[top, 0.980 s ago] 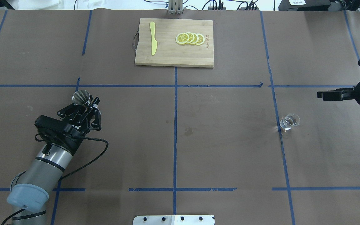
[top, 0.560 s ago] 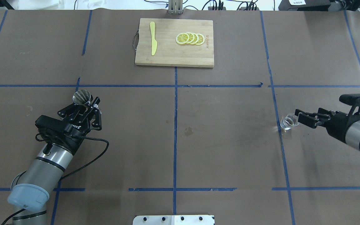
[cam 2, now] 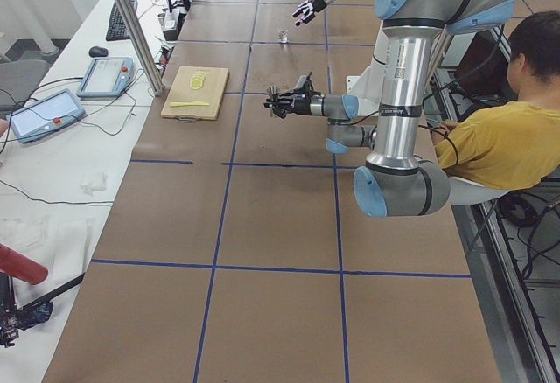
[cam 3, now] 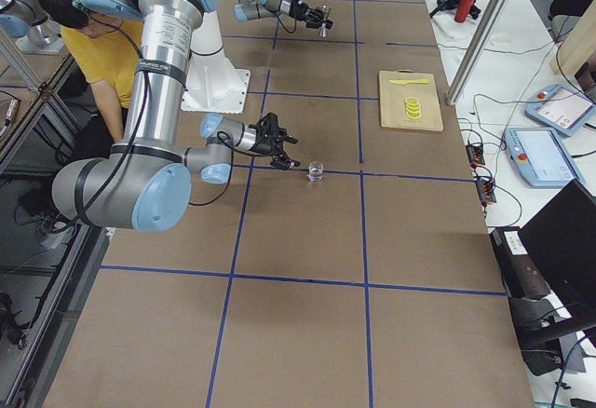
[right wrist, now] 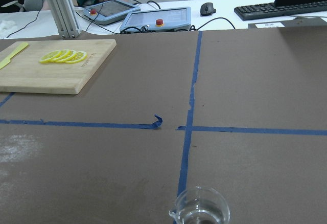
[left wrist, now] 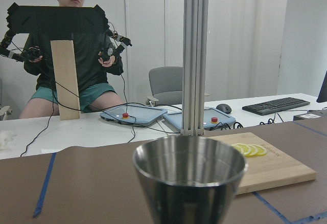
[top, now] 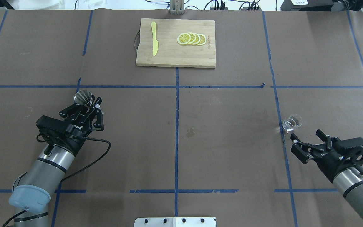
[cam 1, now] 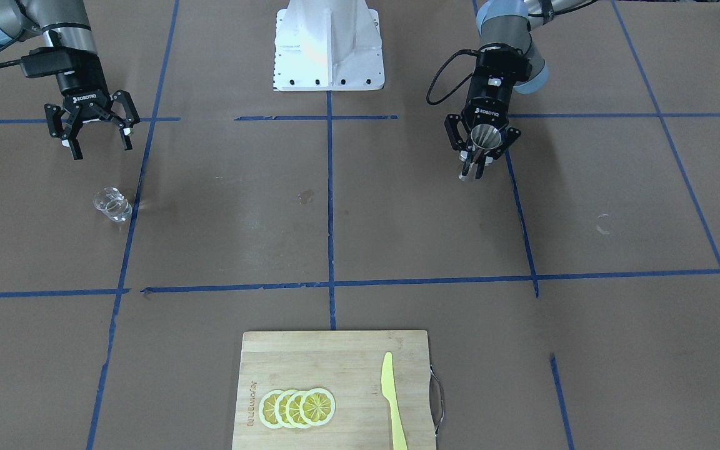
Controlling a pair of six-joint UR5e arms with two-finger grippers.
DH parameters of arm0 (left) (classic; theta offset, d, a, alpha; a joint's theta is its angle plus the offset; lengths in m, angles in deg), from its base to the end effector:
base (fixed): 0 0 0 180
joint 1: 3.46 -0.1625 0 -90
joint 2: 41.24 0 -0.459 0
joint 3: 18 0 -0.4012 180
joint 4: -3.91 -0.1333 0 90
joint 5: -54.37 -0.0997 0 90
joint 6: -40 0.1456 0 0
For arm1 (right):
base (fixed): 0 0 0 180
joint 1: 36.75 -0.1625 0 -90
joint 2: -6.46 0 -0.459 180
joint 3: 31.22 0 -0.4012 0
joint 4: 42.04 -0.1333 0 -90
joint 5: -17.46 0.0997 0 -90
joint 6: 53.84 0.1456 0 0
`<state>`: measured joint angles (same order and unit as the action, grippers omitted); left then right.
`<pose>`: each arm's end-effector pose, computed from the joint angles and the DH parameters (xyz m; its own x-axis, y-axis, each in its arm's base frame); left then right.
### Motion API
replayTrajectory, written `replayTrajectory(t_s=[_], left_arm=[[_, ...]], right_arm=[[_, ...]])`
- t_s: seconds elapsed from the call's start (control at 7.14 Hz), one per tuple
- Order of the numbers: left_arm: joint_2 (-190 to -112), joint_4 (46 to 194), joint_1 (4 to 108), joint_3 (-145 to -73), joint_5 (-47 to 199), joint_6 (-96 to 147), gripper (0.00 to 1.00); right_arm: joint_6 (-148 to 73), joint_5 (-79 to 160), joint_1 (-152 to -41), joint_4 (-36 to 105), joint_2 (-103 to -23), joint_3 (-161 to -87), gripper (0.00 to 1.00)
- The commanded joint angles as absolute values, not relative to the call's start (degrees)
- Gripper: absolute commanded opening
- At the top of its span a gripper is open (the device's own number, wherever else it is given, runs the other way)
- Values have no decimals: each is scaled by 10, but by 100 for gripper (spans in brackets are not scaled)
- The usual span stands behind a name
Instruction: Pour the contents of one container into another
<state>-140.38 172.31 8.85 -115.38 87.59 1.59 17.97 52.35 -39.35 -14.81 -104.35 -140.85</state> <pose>0.4619 -0.3619 0.3954 0.6776 0.2915 -0.6752 0.6442 0.2078 0.7361 -0.3469 -0.2687 0.5518 0.6846 -0.1477 0.7138 -0.5610 0.5185 0.6453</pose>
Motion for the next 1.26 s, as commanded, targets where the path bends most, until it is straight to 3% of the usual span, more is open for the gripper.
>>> replayTrajectory(t_s=[0.0,0.42,1.12], left_arm=[[-1404,1723,88,-1154,876,16,0],[-1404,1723,88,-1154,876,16,0],[-1404,1723,89,-1156,876,16,0]], right_arm=[[203,444,-354,-153,-999,-1325,93],[218,417,-355,-158,-945,-1249,93],[218,382,-360,-159,-935,-1244,94]])
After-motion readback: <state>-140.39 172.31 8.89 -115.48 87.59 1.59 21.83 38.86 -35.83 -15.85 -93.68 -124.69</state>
